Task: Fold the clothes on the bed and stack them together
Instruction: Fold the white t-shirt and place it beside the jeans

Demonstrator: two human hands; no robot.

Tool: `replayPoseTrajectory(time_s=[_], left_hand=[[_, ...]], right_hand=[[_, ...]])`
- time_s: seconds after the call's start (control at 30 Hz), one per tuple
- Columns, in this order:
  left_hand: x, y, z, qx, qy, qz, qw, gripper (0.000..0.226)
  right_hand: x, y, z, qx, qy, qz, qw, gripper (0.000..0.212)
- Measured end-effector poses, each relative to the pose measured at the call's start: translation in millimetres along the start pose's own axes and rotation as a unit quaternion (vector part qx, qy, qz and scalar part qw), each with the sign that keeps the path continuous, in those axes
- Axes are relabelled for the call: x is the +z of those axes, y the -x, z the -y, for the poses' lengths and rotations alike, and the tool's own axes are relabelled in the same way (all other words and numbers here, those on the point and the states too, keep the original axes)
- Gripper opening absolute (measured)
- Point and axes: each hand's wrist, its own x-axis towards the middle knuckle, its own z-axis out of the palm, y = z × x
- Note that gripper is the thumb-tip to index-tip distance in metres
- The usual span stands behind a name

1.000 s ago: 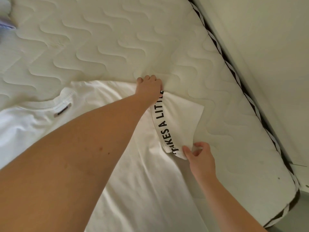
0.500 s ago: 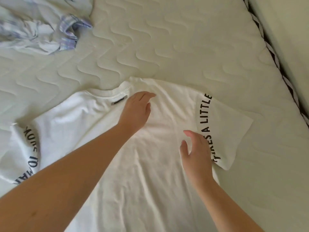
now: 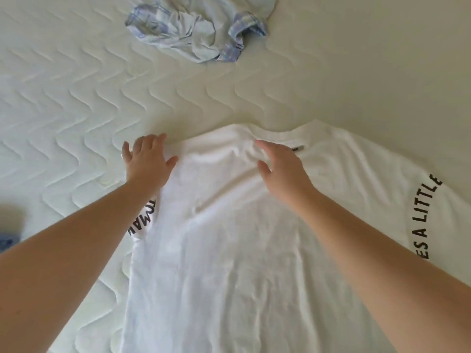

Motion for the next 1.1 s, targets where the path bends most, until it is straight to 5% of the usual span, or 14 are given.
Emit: replayPoseTrajectory(time_s=[0.23,0.4,0.53,0.67,0.77,0.87,1.03,1.1], left_hand=[[-12.3,-11.6,57.6,-0.006,-0.074,0.052,0.996,0.05],[-18.0,-10.0,94.2,0.161,-0.004,0.01,0.987,0.03],[-21.8,-6.1,109.1,0.109,0.153,0.024,0.982,0.019],[-9.2,-5.3,122.5,0.062,0.071,0.017,0.995,0.039],[-3.3,-5.9,136.6,0.063,0.0,0.095,0.993,0.065],[-3.8,-2.1,153.5,0.108,0.041,0.14,0.983,0.071],[-16.4,2.3,162.4,0.24,0.153,0.115,0.952,0.042],[-25.2,5.5,157.4,0.221,0.194,0.111,0.949,0.039]], right_hand=[[25.3,-81.5,24.1,-0.101,0.209,0.029,0.972,0.055],[21.4,-120.1,33.7,-0.12,0.373,0.083,0.916,0.042],[17.8,-133.6,44.5,-0.123,0.326,0.054,0.936,0.027],[30.9,-130.6,39.0,-0.077,0.373,0.01,0.925,0.022],[48.4,-126.2,48.5,-0.049,0.315,-0.051,0.947,0.036],[71.3,-124.9,73.6,-0.12,0.22,0.008,0.968,0.047],[111.8,-127.3,110.9,-0.216,0.23,0.106,0.943,0.055],[122.4,-128.9,120.2,-0.222,0.239,0.101,0.94,0.047]])
